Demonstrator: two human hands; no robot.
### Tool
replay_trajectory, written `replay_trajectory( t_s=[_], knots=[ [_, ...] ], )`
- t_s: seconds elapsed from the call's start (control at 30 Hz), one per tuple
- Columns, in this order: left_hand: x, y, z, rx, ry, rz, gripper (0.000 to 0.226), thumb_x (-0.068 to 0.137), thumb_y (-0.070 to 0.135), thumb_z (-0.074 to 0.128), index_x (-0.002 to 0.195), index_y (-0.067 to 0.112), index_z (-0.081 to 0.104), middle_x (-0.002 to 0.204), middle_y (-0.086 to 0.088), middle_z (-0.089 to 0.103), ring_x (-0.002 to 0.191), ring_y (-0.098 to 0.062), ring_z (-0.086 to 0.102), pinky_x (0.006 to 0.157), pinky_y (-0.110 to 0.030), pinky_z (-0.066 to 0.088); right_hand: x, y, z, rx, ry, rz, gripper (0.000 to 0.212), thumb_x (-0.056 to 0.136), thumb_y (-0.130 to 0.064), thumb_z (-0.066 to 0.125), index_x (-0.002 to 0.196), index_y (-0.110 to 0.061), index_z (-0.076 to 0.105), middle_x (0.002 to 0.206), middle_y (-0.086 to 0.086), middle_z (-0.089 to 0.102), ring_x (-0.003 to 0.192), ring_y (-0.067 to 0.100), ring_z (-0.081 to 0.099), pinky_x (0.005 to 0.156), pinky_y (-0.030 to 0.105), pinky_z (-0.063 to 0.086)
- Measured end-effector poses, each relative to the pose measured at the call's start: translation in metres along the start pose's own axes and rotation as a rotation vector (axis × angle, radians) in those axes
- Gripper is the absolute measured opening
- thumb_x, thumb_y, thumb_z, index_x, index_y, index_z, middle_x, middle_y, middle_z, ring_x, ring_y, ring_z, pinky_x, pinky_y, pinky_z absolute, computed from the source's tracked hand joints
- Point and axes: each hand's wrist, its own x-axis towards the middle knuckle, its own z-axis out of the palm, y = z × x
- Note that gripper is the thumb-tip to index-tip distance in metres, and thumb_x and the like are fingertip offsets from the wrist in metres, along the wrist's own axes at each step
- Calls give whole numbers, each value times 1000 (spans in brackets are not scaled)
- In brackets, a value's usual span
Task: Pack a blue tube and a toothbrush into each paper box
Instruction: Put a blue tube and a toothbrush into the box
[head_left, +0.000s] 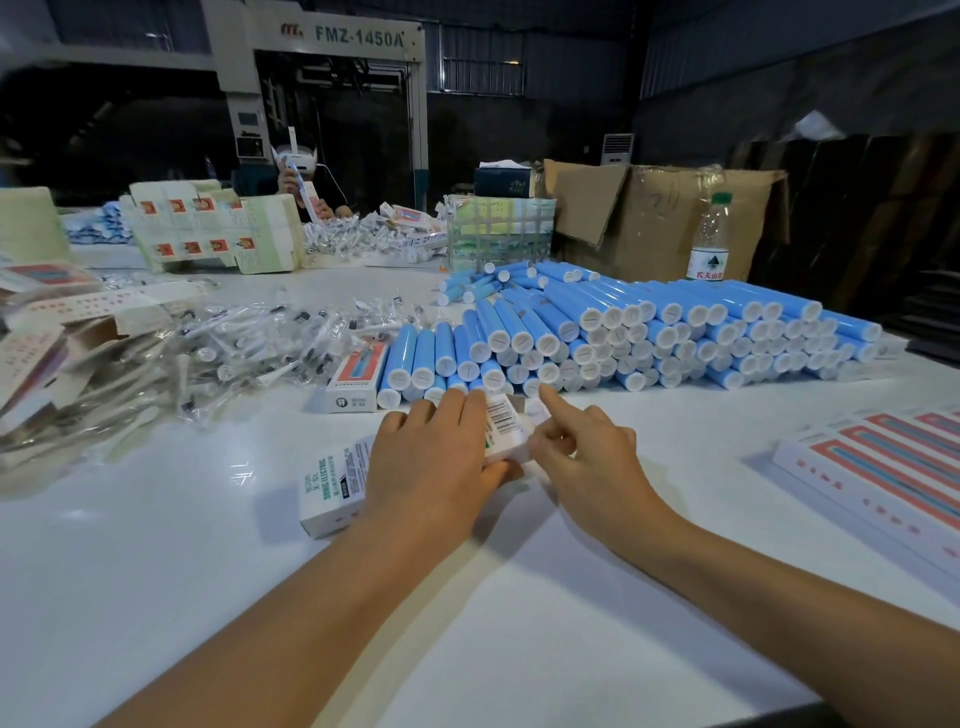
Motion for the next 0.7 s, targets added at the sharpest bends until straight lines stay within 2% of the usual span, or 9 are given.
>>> replay_trajectory(
  t_s=[0.1, 0.23, 0.3, 0.4, 0.47, 0.53, 0.57, 0.63, 0.7],
  knots=[
    [-1, 4, -2, 44, 2, 48, 69, 89, 65, 39, 139, 20, 24, 133, 3, 43, 118, -20, 42, 92, -33, 31, 2, -6, -4, 70, -98, 118, 48, 89, -7, 45, 134, -21, 52, 91, -2, 68, 97, 20, 55, 101, 44, 34],
    [-4, 9, -3, 66, -13, 76, 69, 90, 65, 35, 140, 19, 23, 134, 1, 41, 118, -22, 41, 92, -34, 30, -2, -11, -5, 145, -113, 95, 37, 83, -8, 44, 94, -34, 69, 94, -8, 70, 93, 17, 57, 93, 48, 38],
    [-5, 10, -3, 72, -8, 84, 68, 91, 65, 34, 140, 19, 23, 134, 2, 41, 118, -21, 41, 91, -34, 30, -2, -9, -4, 18, -142, 27, 29, 77, -20, 36, 83, -30, 63, 88, -7, 61, 91, 16, 48, 85, 39, 31],
    [-6, 10, -2, 68, -4, 78, 69, 89, 67, 34, 139, 19, 25, 133, 2, 42, 116, -20, 42, 90, -32, 30, -1, -6, 0, -116, -193, -71, 19, 82, -19, 34, 69, -30, 42, 79, -7, 44, 87, 15, 38, 78, 35, 25],
    [-5, 9, -2, 50, -3, 61, 70, 88, 68, 34, 138, 19, 25, 132, 3, 43, 115, -19, 43, 88, -31, 32, -1, -2, 1, -171, -135, -135, 18, 85, -22, 34, 77, -30, 48, 81, -7, 43, 87, 15, 37, 79, 34, 27],
    [-4, 8, -3, 17, -5, 24, 72, 86, 70, 35, 137, 20, 26, 130, 4, 44, 115, -18, 44, 87, -31, 32, 0, 2, -1, -96, 25, -131, 29, 87, -25, 45, 112, -26, 60, 97, -7, 43, 99, 13, 38, 89, 33, 32],
    [-3, 7, -3, 1, -4, 6, 73, 85, 70, 36, 137, 20, 26, 129, 4, 44, 115, -18, 45, 87, -31, 33, 2, 3, -4, -12, 102, -97, 43, 86, -25, 54, 129, -23, 53, 108, -7, 40, 107, 11, 38, 95, 31, 33],
    [-1, 5, -4, -19, 2, -22, 73, 85, 70, 38, 138, 21, 27, 129, 5, 45, 114, -18, 45, 87, -31, 34, 6, 4, -8, 259, 108, 83, 65, 85, -25, 65, 143, -23, 36, 124, -5, 39, 111, 10, 43, 96, 26, 37],
    [-1, 4, -4, -29, 18, -23, 70, 86, 66, 40, 139, 21, 28, 128, 4, 45, 114, -18, 46, 87, -31, 34, 11, 5, -9, 768, -79, 350, 69, 84, -20, 69, 143, -13, 34, 125, 9, 55, 98, 19, 60, 87, 31, 51]
  ],
)
